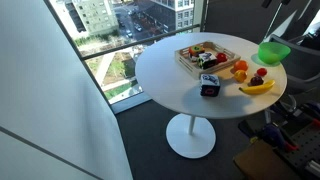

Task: Pick up the strawberry on the table and put it in the green bowl

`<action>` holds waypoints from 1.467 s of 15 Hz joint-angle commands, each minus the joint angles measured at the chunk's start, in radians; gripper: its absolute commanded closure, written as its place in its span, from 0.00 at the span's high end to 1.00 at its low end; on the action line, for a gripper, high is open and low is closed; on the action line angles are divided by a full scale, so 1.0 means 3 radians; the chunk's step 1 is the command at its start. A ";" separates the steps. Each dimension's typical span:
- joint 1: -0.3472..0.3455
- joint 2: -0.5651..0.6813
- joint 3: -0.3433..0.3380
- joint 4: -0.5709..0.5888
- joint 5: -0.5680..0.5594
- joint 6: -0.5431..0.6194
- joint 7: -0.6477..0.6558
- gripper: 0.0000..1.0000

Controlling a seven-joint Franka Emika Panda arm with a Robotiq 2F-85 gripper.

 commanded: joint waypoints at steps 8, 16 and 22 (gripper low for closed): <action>-0.0041 0.0013 0.0015 0.0016 0.0003 -0.0014 -0.0001 1.00; -0.0150 0.0078 -0.0063 -0.0084 0.0023 -0.0113 -0.0007 1.00; -0.0200 0.0163 -0.0242 -0.0225 0.0086 -0.0088 -0.0204 1.00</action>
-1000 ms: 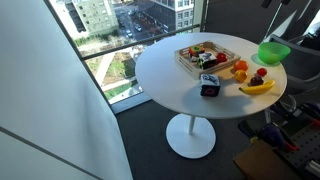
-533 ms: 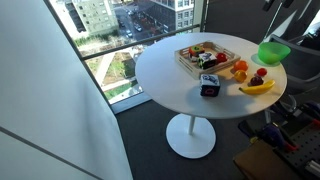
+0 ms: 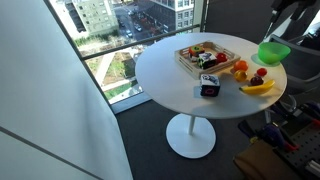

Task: Pick up the strawberry on the table and put it in the green bowl

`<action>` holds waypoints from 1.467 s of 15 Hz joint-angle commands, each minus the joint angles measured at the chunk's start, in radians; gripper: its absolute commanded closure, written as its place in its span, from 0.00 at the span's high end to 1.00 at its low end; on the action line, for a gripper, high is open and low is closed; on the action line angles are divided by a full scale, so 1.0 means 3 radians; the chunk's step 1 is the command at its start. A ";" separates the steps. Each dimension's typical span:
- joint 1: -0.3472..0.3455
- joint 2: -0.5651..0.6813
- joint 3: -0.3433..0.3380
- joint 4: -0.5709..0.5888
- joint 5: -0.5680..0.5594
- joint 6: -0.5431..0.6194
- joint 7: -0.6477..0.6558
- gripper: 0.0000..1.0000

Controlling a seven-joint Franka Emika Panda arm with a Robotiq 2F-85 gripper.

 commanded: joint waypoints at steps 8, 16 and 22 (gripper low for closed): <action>-0.0123 0.0356 -0.0258 -0.0186 -0.0022 0.0557 -0.0507 1.00; -0.0157 0.0593 -0.0258 -0.0281 0.0015 0.0844 -0.0554 1.00; -0.0157 0.0617 -0.0258 -0.0281 0.0015 0.0858 -0.0562 1.00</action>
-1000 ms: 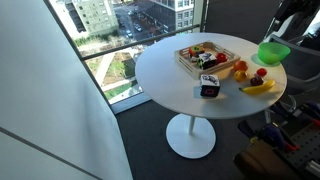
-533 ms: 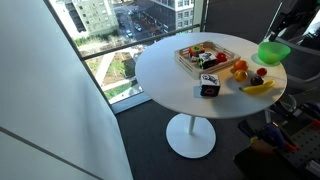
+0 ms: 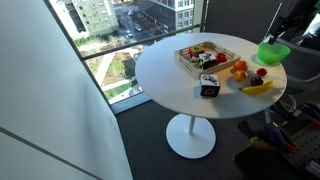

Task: Pick up the strawberry on the table and put it in the green bowl

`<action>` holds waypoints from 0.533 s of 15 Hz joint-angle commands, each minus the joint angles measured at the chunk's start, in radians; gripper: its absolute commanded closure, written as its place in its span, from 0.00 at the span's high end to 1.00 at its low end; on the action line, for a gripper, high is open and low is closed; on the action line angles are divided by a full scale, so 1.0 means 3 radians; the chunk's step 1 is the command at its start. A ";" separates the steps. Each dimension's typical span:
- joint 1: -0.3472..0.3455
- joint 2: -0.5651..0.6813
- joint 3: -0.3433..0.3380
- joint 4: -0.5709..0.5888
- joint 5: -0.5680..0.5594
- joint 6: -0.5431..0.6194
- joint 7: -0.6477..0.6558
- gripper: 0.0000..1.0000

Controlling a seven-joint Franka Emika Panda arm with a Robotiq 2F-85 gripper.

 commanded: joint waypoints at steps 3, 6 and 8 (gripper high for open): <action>-0.0027 0.0098 0.0026 0.0008 0.0017 0.0064 -0.0011 1.00; -0.0038 0.0266 0.0020 0.0023 0.0014 0.0139 -0.0004 1.00; -0.0058 0.0399 0.0024 0.0024 -0.0034 0.0232 0.0036 1.00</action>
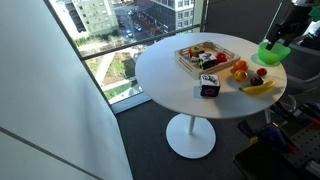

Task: Pick up the strawberry on the table and put it in the green bowl

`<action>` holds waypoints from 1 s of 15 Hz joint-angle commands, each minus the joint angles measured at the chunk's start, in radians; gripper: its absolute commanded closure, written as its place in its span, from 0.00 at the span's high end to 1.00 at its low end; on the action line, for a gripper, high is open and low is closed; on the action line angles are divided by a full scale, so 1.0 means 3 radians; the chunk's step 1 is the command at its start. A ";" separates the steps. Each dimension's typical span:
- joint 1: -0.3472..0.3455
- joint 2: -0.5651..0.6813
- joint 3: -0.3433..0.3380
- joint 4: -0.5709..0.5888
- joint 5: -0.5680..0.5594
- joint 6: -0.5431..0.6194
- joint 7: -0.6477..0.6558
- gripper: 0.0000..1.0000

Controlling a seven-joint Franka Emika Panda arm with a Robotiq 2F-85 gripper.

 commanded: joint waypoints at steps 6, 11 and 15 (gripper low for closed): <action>-0.0137 0.0610 -0.0008 0.0014 0.0050 0.0443 -0.0053 1.00; -0.0238 0.0832 0.0018 0.0025 0.0266 0.0684 -0.0232 1.00; -0.0296 0.0959 0.0050 0.0039 0.0411 0.0851 -0.0356 1.00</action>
